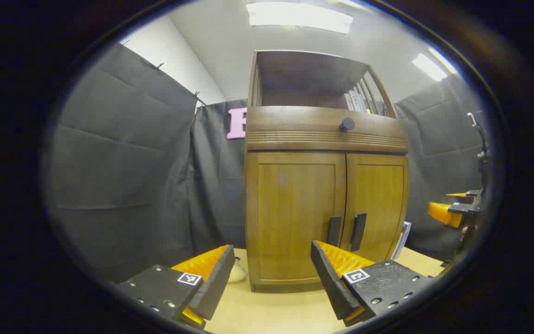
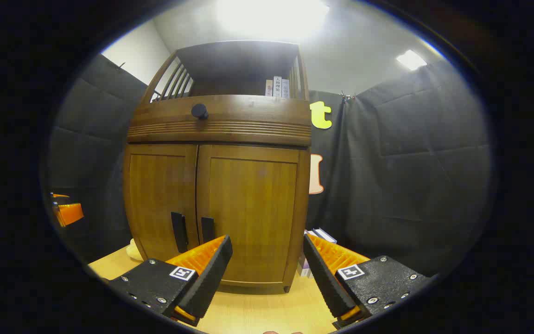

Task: Open the right door of the double-door shoe cabinet with the right hand, and open the left door with the left hand.

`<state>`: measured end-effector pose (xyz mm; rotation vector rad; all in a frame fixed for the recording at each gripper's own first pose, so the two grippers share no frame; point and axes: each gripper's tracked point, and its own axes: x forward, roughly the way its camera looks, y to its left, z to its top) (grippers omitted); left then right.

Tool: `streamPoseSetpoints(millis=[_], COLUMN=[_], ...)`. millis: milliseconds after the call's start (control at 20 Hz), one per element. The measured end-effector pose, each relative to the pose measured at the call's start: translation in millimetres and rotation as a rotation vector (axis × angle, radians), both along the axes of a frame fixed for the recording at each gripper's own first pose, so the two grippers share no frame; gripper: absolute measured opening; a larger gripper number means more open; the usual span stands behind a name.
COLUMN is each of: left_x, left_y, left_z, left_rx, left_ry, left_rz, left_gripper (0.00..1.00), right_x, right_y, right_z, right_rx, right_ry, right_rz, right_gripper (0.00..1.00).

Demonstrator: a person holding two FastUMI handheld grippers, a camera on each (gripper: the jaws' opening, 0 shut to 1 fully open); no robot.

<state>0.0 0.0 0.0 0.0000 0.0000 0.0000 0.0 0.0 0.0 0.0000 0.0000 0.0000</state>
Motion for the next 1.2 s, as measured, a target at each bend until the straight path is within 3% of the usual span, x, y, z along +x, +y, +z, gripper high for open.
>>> streamPoseSetpoints(millis=[50, 200, 250, 350, 500, 550, 700, 750, 850, 900, 1200], left_x=[1.1, 2.6, 2.9, 3.3, 3.6, 3.1, 3.3, 3.9, 4.7, 5.3, -0.2], left_y=[-1.3, -3.4, -3.3, -2.6, -3.2, -3.7, -3.9, -3.6, -2.0, -0.6, 7.1], left_z=[-4.2, -8.8, -9.4, -8.6, -11.0, -12.1, -13.4, -15.4, -20.0, -21.0, -27.0], left_rx=[-0.008, -0.012, -0.009, -0.005, -0.011, -0.010, -0.016, -0.026, -0.043, -0.047, -0.051], left_ry=[0.014, 0.032, 0.036, 0.045, 0.054, 0.056, 0.064, 0.073, 0.095, 0.100, 0.109], left_rz=[-0.009, -0.010, -0.009, -0.007, -0.013, -0.011, -0.005, -0.003, 0.008, 0.017, 0.035], left_gripper=[0.94, 0.94, 0.89, 0.94, 0.88, 0.94, 0.94, 1.00, 0.86, 1.00, 1.00], right_x=[0.8, -0.3, -1.4, -4.7, -7.9, -9.0, -10.8, -10.2, -8.9, -7.8, 6.4], right_y=[2.3, 5.9, 6.4, 7.7, 9.1, 9.6, 12.4, 11.8, 10.3, 10.5, 19.3], right_z=[-2.4, -6.5, -8.2, -10.7, -13.0, -14.5, -14.2, -15.5, -20.8, -22.6, -22.5], right_rx=[0.011, 0.022, 0.022, 0.021, 0.012, 0.011, 0.017, 0.019, 0.022, 0.028, 0.043], right_ry=[0.007, 0.021, 0.028, 0.036, 0.046, 0.049, 0.056, 0.061, 0.084, 0.090, 0.095], right_rz=[0.002, 0.010, 0.012, 0.013, 0.012, 0.011, 0.012, 0.009, -0.006, -0.009, 0.000], right_gripper=[0.95, 0.95, 0.95, 0.95, 0.95, 0.96, 0.96, 0.96, 0.95, 0.95, 0.96])
